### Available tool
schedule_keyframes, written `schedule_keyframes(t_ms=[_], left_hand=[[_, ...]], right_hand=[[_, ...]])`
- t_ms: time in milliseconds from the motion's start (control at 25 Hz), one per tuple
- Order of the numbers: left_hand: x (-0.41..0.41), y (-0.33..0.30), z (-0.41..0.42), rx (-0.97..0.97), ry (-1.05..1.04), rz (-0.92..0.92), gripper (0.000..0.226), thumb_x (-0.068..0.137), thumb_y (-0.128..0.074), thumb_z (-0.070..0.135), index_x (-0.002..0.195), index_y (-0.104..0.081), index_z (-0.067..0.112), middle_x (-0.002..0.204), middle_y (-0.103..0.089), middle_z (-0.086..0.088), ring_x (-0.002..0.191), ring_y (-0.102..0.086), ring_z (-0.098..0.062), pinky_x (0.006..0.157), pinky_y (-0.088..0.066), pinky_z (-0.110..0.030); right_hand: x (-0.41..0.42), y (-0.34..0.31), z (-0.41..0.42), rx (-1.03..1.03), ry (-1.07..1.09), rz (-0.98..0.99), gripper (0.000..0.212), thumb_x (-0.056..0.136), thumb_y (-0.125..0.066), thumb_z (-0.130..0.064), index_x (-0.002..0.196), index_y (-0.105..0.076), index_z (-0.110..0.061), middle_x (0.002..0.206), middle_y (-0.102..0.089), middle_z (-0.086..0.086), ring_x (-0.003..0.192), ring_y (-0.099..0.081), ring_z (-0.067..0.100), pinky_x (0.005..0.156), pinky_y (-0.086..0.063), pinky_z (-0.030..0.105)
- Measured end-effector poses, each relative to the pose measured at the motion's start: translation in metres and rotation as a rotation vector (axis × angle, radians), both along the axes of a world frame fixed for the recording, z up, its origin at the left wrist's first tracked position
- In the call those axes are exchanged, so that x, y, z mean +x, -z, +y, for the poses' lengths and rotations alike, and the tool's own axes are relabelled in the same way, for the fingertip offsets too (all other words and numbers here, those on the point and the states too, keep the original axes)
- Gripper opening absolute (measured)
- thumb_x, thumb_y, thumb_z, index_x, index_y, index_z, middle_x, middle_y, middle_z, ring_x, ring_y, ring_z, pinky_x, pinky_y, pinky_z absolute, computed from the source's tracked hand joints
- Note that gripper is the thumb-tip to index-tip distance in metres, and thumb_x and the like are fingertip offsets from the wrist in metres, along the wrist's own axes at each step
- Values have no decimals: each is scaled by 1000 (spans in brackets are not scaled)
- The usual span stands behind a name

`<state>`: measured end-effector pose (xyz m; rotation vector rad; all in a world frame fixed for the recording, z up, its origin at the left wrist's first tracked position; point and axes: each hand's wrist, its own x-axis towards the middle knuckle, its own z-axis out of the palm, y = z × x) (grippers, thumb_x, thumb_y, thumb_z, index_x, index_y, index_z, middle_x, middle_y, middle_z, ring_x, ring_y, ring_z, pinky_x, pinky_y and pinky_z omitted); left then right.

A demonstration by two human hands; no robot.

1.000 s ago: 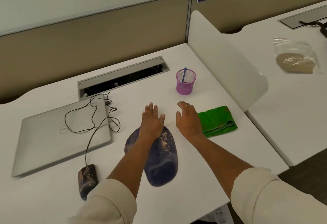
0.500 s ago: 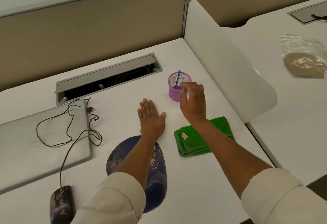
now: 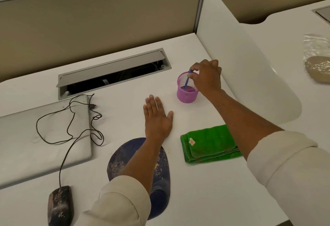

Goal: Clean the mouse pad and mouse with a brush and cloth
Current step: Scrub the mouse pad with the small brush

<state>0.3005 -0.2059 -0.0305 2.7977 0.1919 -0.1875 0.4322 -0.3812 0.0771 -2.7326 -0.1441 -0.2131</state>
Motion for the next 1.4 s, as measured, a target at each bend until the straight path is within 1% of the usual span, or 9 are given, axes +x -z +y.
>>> schedule_keyframes(t_ms=[160,360,480,680,760,920,1080,1200,1400], left_hand=[[-1,0,0,1,-1,1,89,91,3,61,159,14,5,166,22,-18,154,23,-31,119,25,-37],[2,-3,1,-13,12,47,79,106,-20,52,159,14,5,166,24,-18,153,25,-31,123,20,-40],[3,-9,2,-26,27,101,79,107,-23,51,159,16,5,165,26,-17,153,26,-31,123,18,-41],[12,-29,17,-83,90,299,79,108,-23,51,158,18,5,165,28,-16,153,25,-30,125,13,-43],[3,-41,27,-116,104,316,77,109,-23,49,158,17,5,167,24,-15,155,21,-29,125,10,-42],[-48,-57,52,-130,143,194,73,110,-24,45,159,14,7,167,21,-13,155,19,-26,125,9,-39],[-114,-63,72,-195,57,100,69,111,-28,36,161,10,7,169,18,-11,156,17,-24,126,7,-36],[-169,-59,80,-197,17,3,72,110,-31,40,161,10,10,169,16,-8,156,16,-20,127,5,-33],[-243,-37,109,-193,-79,18,86,105,-41,50,161,14,16,169,20,-1,155,21,-17,128,1,-38]], right_hand=[[-3,-5,6,-22,-7,-55,26,90,-66,-35,111,-71,-21,114,-66,4,113,-48,25,84,-33,30],[-11,-14,8,175,7,-20,16,89,-68,-28,103,-72,-20,116,-67,1,117,-45,23,85,-31,28],[-19,-24,2,228,19,-66,15,90,-66,-27,101,-70,-18,112,-68,0,114,-46,22,83,-33,27],[-52,-54,5,478,41,-193,18,98,-54,-26,105,-58,-10,99,-65,1,92,-58,10,65,-38,4],[-72,-61,17,565,-2,-218,19,100,-51,-24,105,-54,-6,95,-63,0,84,-62,11,65,-47,10],[-113,-54,48,619,-105,-198,13,98,-53,-15,101,-55,-3,86,-58,0,76,-57,14,61,-47,17],[-159,-26,72,655,-229,-65,9,94,-60,-12,98,-58,-4,84,-61,0,75,-58,15,63,-47,21],[-196,0,80,623,-279,47,8,93,-63,-14,96,-59,-9,84,-61,-4,74,-59,13,67,-51,27],[-249,21,84,623,-344,108,4,91,-64,-12,92,-60,-14,80,-63,-7,73,-61,6,67,-50,21]])
